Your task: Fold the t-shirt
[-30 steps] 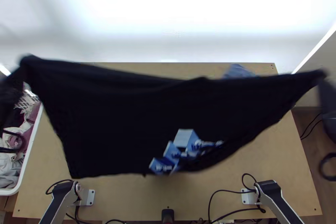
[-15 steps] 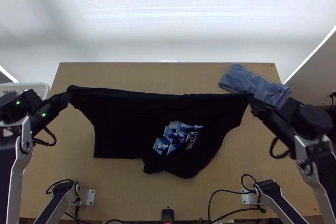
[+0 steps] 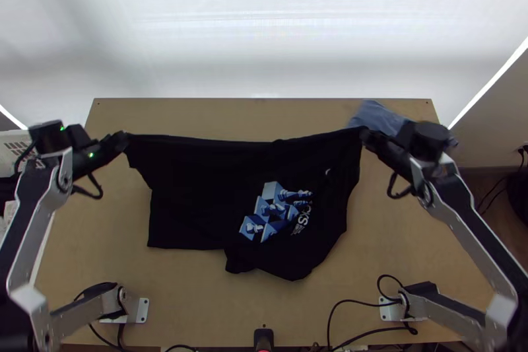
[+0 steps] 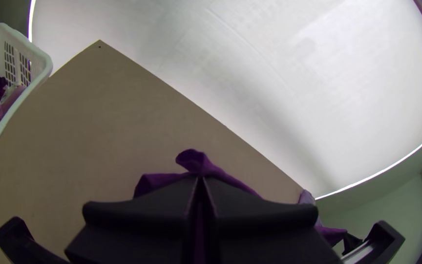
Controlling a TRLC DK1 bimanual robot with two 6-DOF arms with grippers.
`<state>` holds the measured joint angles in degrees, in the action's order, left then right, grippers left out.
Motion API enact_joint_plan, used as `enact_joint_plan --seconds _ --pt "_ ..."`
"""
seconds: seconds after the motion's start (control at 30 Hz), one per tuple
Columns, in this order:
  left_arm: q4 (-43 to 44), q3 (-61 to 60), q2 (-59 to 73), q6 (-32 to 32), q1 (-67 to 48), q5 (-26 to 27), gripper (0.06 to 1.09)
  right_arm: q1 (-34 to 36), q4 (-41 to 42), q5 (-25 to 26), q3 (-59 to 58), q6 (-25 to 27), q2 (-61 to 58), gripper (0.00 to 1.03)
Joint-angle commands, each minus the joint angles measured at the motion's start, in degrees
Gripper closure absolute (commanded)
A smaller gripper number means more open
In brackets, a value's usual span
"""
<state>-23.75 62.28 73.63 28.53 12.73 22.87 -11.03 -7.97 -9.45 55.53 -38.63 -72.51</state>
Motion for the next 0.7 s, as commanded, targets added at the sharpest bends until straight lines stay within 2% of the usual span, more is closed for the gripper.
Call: enact_joint_plan --seconds 0.0,0.17,0.33,0.5,0.67 --pt "1.7 10.8 6.9 2.1 0.0 -1.4 1.05 2.1 1.8 0.6 9.0 -1.0 -8.2 1.00" --pt "-2.9 28.8 13.8 3.5 -0.7 -2.4 1.05 4.5 1.8 3.2 23.2 -0.8 -14.9 1.00" --pt "-4.5 44.1 18.7 3.6 -1.6 -4.0 1.05 5.0 2.3 6.0 36.4 3.1 -19.6 1.00" --pt "-4.5 53.7 18.9 4.3 -2.2 -4.5 1.05 5.1 5.6 7.1 43.1 5.8 -19.8 1.00" --pt "-4.4 59.8 14.9 4.8 -2.4 -4.5 1.05 4.9 7.7 7.3 46.1 7.9 -13.6 1.00"
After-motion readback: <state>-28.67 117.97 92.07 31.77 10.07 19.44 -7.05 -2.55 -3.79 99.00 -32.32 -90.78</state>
